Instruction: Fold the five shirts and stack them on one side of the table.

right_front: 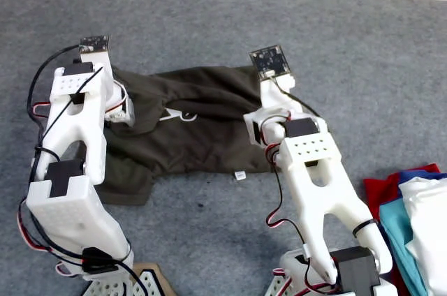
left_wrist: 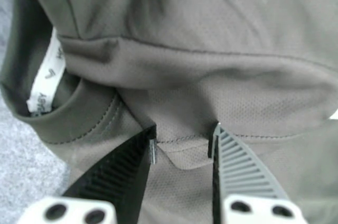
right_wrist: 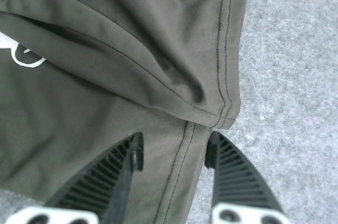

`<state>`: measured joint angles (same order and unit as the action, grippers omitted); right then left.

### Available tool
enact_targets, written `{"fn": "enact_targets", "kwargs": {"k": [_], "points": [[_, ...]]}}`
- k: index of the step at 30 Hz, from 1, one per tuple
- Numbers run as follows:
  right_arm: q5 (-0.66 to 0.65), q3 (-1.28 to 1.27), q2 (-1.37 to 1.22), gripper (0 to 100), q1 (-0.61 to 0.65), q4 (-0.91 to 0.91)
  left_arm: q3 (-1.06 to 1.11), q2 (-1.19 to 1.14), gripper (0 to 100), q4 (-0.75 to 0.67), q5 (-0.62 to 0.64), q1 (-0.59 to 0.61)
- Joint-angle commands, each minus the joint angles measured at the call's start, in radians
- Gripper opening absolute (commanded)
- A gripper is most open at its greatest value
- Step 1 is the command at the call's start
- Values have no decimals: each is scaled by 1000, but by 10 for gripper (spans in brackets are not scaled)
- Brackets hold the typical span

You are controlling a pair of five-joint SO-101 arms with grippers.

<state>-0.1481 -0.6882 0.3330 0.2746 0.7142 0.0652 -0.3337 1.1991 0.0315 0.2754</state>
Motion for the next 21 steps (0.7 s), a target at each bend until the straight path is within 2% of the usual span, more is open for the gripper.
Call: {"fn": "enact_targets", "kwargs": {"k": [1, 7, 14, 21], "points": [[9, 5, 2, 198, -8, -13, -4, 5, 181, 18, -9, 16], [11, 5, 2, 198, -8, -12, 53, 4, 181, -74, -9, 18], [9, 5, 2, 198, -8, -12, 45, 25, 181, 11, -11, 50], [9, 5, 2, 198, -8, -12, 48, 15, 181, -17, -11, 48]]}}
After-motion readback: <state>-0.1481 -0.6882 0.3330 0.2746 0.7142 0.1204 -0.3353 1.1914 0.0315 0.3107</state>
